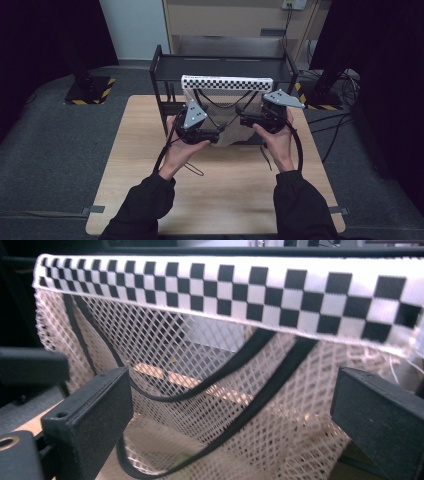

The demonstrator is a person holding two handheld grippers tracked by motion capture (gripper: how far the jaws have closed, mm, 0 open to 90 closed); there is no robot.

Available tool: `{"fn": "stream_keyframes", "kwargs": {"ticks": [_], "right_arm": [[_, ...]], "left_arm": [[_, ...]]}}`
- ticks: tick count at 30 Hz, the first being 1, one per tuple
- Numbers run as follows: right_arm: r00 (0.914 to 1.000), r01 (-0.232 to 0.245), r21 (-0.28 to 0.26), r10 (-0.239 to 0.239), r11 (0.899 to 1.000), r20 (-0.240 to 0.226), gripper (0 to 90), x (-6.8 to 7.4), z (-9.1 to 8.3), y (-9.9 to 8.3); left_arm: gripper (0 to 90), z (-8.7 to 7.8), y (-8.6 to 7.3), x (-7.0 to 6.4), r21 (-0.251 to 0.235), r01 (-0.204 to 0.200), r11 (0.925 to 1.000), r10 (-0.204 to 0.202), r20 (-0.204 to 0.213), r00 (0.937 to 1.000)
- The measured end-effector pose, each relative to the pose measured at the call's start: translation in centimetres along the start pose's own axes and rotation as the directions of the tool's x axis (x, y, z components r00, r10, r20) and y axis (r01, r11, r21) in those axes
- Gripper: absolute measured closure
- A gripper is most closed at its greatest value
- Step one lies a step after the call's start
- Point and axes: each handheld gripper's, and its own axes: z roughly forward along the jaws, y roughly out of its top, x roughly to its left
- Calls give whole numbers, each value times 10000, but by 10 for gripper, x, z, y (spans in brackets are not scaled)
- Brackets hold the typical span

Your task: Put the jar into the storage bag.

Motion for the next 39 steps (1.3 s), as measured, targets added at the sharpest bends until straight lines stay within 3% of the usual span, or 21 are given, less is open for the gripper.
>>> {"fn": "stream_keyframes", "kwargs": {"ticks": [5, 8, 11, 18, 28, 36, 39], "right_arm": [[9992, 241, 260, -249, 9994, 303, 23, -1, 0, -6], [9990, 271, 409, -285, 9988, 334, 18, -2, -1, -12], [9991, 239, 608, -260, 9979, 339, 18, -4, -2, -19], [9993, 120, 938, -154, 9955, 347, 18, -8, -3, -31], [9995, 163, 1437, -200, 9895, 244, 17, -7, -4, -52], [9997, 220, 2210, -246, 9750, 91, 16, -5, -4, -78], [9997, 258, 2630, -251, 9644, -59, 16, -4, -4, -91]], "left_arm": [[129, -4, -2, 8, -192, 783, 9967, -793, -562, 9953], [123, -7, -4, 12, -192, 1399, 9900, -1409, -685, 9876], [123, -9, -5, 13, -112, 1574, 9875, -1578, -823, 9840], [122, -12, -9, 12, 104, 1537, 9881, -1518, -1039, 9829], [116, -17, -30, 14, 766, 1482, 9860, -1370, -1355, 9813], [112, -17, -53, 9, 1443, 1406, 9795, -1195, -1463, 9820], [111, -17, -63, 7, 1831, 1378, 9734, -1114, -1473, 9828]]}}
